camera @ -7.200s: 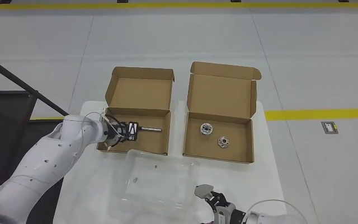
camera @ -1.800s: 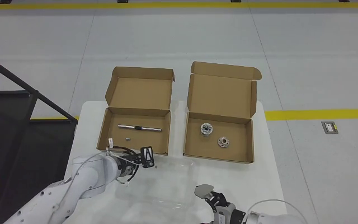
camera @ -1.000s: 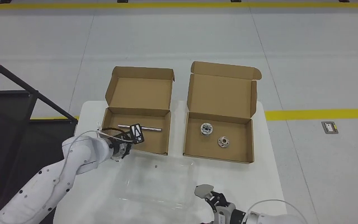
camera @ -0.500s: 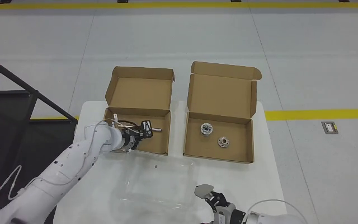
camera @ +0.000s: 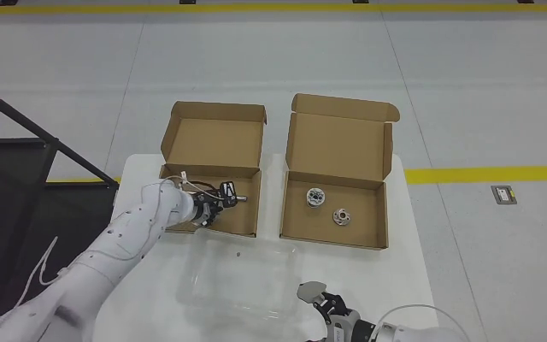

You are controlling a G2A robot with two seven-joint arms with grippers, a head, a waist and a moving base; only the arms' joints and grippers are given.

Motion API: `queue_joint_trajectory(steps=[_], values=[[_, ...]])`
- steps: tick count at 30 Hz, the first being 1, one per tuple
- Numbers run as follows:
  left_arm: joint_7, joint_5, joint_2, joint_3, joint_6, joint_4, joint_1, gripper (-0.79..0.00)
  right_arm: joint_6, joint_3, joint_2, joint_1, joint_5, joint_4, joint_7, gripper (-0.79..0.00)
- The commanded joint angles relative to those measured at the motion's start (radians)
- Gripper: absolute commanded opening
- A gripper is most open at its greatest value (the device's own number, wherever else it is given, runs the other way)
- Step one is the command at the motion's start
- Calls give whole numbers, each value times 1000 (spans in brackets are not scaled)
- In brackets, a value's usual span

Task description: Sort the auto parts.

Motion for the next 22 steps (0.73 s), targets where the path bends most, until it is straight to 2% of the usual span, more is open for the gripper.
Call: queue_joint_trajectory(steps=[1,7,13,17,22], values=[[10,7,-11,3,-1,20,-5,-690,0,0,0,0,0,0,0,0],[36,36,-32,1,1,55,-14,-594,0,0,0,0,0,0,0,0],[56,61,-30,-17,0,52,-8,-576,0,0,0,0,0,0,0,0],[72,73,-16,-43,3,25,2,-573,0,0,0,0,0,0,0,0],[60,85,21,-100,41,-55,34,-573,0,0,0,0,0,0,0,0]])
